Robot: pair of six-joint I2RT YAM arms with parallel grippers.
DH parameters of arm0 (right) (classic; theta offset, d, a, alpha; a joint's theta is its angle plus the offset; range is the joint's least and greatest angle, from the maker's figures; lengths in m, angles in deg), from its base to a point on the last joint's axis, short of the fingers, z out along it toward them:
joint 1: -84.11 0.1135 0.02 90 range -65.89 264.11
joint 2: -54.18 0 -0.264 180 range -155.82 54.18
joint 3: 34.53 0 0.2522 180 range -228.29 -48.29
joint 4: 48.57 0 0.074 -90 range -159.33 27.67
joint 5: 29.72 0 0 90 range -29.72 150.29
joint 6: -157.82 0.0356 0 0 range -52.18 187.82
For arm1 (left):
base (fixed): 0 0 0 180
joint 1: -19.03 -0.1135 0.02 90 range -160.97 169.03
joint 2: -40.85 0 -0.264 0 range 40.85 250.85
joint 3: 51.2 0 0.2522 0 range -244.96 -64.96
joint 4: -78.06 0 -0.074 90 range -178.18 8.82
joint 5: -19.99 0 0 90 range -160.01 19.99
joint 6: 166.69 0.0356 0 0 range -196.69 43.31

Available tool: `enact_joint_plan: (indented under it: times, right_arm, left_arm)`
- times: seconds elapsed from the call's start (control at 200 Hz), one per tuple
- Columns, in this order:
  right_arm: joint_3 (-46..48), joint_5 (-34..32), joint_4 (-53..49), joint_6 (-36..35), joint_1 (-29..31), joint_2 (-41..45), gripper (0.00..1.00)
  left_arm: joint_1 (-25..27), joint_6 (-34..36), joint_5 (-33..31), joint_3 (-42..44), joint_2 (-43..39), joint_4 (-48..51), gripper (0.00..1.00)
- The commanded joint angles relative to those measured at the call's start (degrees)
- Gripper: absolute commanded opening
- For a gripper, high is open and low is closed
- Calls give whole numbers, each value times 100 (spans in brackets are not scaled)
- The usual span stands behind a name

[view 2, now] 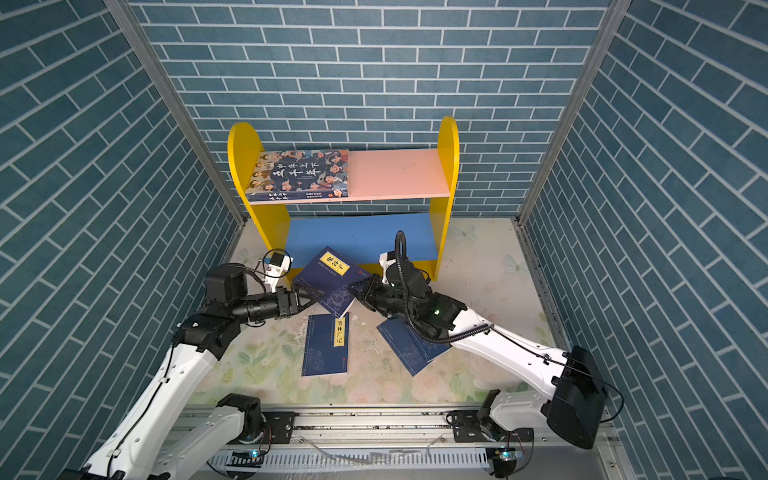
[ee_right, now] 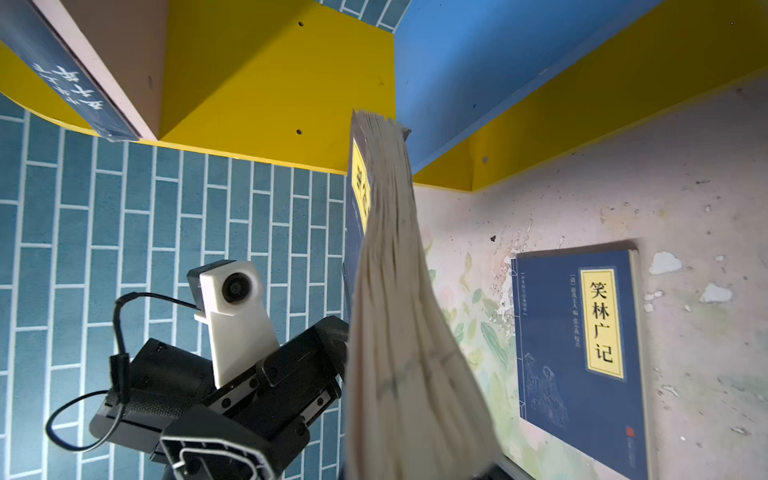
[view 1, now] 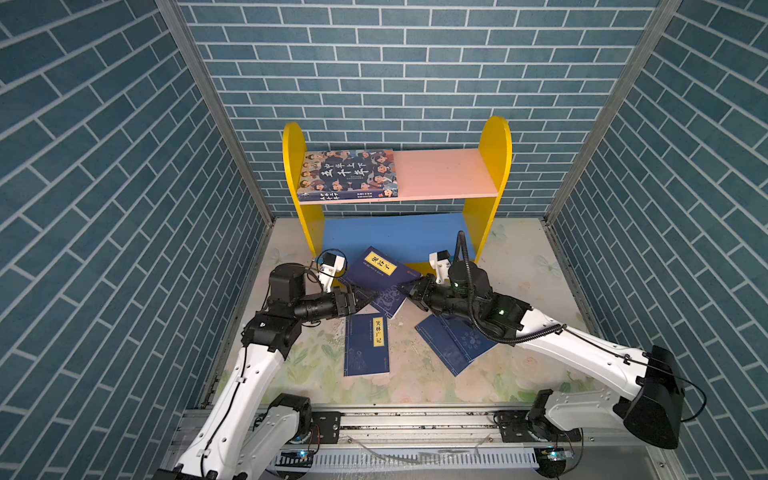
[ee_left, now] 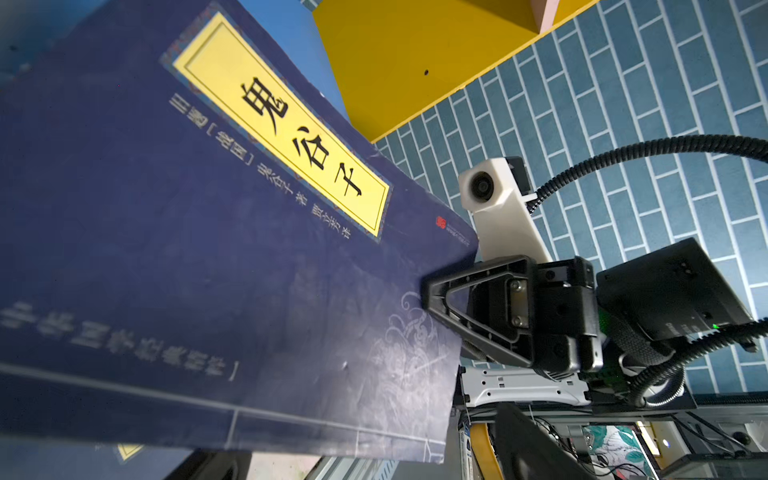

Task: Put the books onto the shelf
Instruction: 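Carry the book toward the blue shelf with the right gripper while the left reaches over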

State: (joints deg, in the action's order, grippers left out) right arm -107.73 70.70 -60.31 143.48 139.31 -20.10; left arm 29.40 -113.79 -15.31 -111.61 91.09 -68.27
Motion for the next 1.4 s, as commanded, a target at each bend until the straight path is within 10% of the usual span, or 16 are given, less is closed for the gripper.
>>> enact_joint_plan:
  times: [0.0, 0.595, 1.175, 1.396]
  right_arm:
    - [-88, 349, 771, 93, -77, 11, 3]
    - [-28, 1021, 1792, 479, -438, -468, 4]
    - [-225, 1374, 2120, 643, -650, -896, 5]
    - [-382, 1450, 2114, 596, -686, -1029, 37]
  left_arm:
    - [-18, -198, -149, -9, -55, -357, 86]
    - [-44, -2333, -650, 64, 30, -1163, 51]
    - [-69, -2566, -844, -140, 160, -934, 11]
    - [-101, -2565, -1090, -238, 218, -1162, 0]
